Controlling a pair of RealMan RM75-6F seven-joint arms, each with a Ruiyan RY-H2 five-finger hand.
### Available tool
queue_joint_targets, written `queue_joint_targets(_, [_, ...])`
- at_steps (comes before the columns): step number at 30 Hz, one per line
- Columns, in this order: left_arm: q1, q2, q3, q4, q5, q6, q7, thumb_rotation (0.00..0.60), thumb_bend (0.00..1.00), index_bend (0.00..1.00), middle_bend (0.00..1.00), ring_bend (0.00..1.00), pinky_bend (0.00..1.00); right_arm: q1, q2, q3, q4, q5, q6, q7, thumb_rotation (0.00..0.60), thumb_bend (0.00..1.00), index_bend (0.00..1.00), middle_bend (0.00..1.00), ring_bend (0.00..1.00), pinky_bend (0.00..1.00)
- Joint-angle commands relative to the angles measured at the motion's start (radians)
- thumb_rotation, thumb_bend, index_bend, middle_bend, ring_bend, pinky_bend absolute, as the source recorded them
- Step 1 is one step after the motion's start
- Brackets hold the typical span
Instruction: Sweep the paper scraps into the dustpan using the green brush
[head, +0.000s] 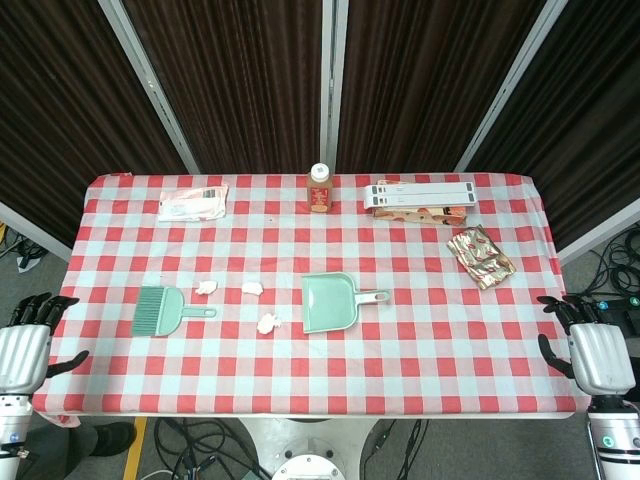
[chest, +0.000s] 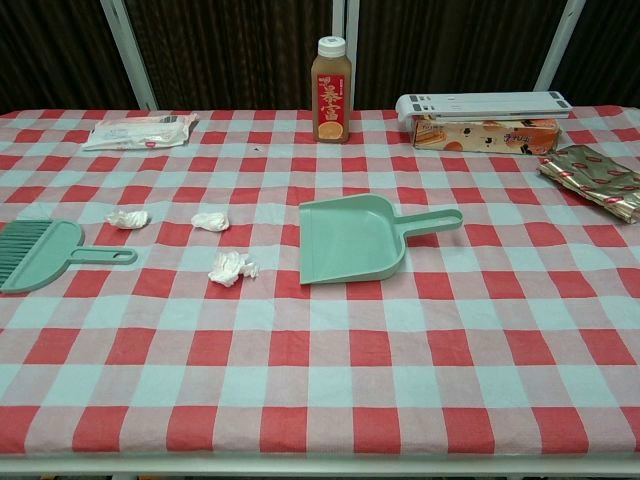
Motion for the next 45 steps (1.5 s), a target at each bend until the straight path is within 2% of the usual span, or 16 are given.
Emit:
queue_joint_targets(1, [0.001, -0.002, -0.002, 0.001, -0.001, 0.002, 0.0, 0.6, 0.05, 0.24, 0.22, 0.13, 0.15, 0.0, 0.0, 0.0, -0.001, -0.003, 0.003, 0.003, 0.6, 0.31, 0.25, 0.37, 0.2, 0.26])
queue_joint_targets(8, [-0.006, -0.004, -0.005, -0.001, 0.009, 0.001, 0.003, 0.6, 0.05, 0.24, 0.22, 0.13, 0.15, -0.014, 0.006, 0.002, -0.001, -0.014, 0.041, 0.01, 0.6, 0.31, 0.25, 0.37, 0.2, 0.26])
queue_joint_targets(12, [-0.038, -0.004, -0.024, -0.006, 0.031, -0.01, -0.003, 0.6, 0.05, 0.24, 0.22, 0.13, 0.15, -0.02, 0.018, 0.008, -0.003, -0.018, 0.063, 0.01, 0.6, 0.31, 0.25, 0.37, 0.2, 0.26])
queue_joint_targets(17, [-0.12, 0.004, -0.054, -0.025, 0.04, -0.101, -0.027, 0.6, 0.05, 0.26, 0.22, 0.2, 0.16, -0.014, 0.031, 0.019, -0.01, -0.023, 0.07, 0.006, 0.6, 0.31, 0.25, 0.37, 0.2, 0.26])
queue_joint_targets(22, [-0.22, -0.003, -0.086, -0.042, 0.021, -0.225, 0.025, 0.6, 0.05, 0.3, 0.31, 0.4, 0.34, -0.005, 0.042, 0.026, -0.014, -0.025, 0.065, 0.003, 0.6, 0.31, 0.25, 0.37, 0.2, 0.26])
queue_joint_targets(27, [-0.291, -0.065, -0.1, -0.037, 0.012, -0.293, 0.087, 0.6, 0.05, 0.32, 0.37, 0.56, 0.68, -0.003, 0.043, 0.028, -0.009, -0.016, 0.059, 0.011, 0.6, 0.31, 0.25, 0.37, 0.2, 0.26])
queue_joint_targets(30, [-0.329, -0.111, -0.092, -0.021, 0.003, -0.341, 0.142, 0.6, 0.05, 0.32, 0.39, 0.61, 0.78, -0.002, 0.042, 0.027, -0.003, -0.01, 0.053, 0.019, 0.6, 0.31, 0.25, 0.37, 0.2, 0.26])
queue_joint_targets(37, [-0.386, -0.202, -0.08, 0.005, -0.074, -0.435, 0.257, 0.6, 0.06, 0.37, 0.42, 0.7, 0.82, -0.005, 0.039, 0.026, 0.009, 0.0, 0.051, 0.03, 0.6, 0.31, 0.25, 0.38, 0.2, 0.26])
queue_joint_targets(40, [-0.405, -0.246, -0.087, 0.031, -0.122, -0.458, 0.297, 0.6, 0.12, 0.4, 0.45, 0.74, 0.86, -0.002, 0.039, 0.026, 0.012, 0.002, 0.045, 0.033, 0.6, 0.31, 0.25, 0.38, 0.2, 0.26])
queue_joint_targets(45, [-0.438, -0.302, -0.092, 0.07, -0.203, -0.487, 0.425, 0.6, 0.16, 0.41, 0.45, 0.75, 0.87, 0.003, 0.04, 0.028, 0.011, 0.002, 0.042, 0.032, 0.6, 0.31, 0.25, 0.38, 0.2, 0.27])
